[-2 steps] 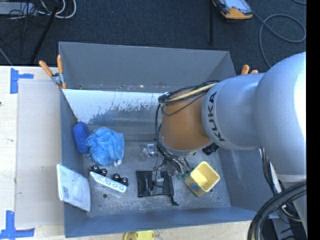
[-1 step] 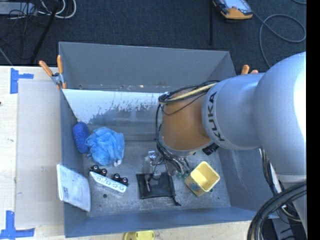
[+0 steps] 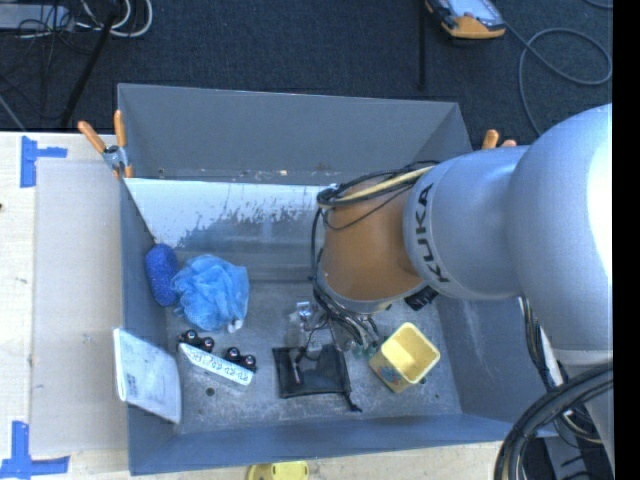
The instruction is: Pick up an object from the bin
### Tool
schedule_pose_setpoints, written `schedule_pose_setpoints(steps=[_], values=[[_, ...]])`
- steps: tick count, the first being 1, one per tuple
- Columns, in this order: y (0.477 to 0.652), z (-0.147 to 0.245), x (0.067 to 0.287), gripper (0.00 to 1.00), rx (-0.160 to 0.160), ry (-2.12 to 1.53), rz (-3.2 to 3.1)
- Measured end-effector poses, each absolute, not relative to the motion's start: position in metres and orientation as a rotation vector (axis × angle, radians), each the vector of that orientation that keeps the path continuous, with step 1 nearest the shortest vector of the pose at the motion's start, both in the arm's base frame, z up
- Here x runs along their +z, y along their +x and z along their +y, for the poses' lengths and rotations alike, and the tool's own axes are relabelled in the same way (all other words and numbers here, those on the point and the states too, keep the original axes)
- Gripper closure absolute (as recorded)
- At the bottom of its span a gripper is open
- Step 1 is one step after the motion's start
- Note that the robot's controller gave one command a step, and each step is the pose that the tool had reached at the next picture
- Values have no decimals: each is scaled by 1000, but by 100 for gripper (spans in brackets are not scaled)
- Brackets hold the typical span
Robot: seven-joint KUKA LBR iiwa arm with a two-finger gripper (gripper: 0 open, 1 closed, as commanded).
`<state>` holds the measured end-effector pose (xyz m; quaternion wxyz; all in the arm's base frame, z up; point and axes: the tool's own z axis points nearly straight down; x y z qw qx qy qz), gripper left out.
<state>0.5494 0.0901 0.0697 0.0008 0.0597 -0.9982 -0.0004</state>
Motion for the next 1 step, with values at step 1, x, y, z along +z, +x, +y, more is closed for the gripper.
schedule_pose_setpoints(steps=[1], values=[[535, 123, 100, 100, 1, 192, -3131]])
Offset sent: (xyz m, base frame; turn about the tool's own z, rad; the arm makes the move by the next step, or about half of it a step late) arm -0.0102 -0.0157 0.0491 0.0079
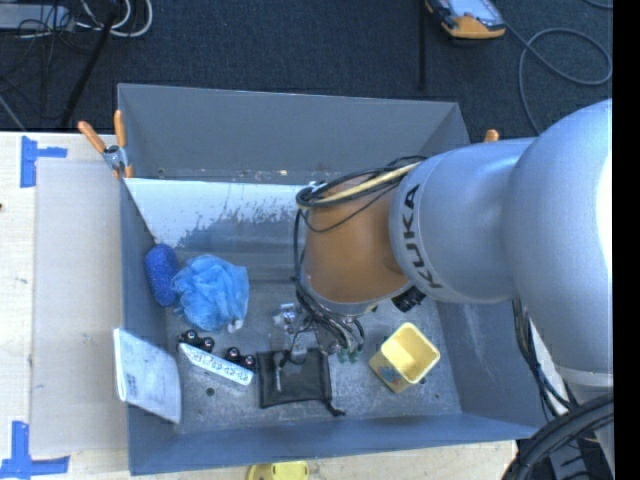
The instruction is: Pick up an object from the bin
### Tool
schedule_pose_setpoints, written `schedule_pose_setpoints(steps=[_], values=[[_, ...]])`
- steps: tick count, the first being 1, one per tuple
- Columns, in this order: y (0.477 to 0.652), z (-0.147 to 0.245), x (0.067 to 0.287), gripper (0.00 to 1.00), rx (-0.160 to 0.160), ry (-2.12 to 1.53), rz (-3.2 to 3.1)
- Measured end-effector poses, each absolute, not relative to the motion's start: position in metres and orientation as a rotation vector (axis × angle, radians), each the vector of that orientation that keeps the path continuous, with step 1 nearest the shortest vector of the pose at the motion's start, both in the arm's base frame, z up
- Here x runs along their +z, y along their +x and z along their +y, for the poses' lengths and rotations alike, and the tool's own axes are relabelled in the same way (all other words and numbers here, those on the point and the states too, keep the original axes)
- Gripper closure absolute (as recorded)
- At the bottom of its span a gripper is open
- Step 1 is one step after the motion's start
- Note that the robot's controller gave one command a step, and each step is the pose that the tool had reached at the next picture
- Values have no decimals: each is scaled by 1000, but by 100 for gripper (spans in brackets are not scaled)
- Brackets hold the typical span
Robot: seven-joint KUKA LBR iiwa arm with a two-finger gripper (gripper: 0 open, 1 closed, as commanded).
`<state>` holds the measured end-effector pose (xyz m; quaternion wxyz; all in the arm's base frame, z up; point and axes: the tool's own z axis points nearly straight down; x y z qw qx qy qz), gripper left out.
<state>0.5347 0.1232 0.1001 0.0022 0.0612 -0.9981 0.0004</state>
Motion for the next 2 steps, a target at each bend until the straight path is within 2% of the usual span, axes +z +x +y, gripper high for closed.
schedule_pose_setpoints(steps=[1, 2], values=[[533, 133, 108, 100, -1, 196, -3134], [510, 141, 135, 100, 1, 173, -3131]])
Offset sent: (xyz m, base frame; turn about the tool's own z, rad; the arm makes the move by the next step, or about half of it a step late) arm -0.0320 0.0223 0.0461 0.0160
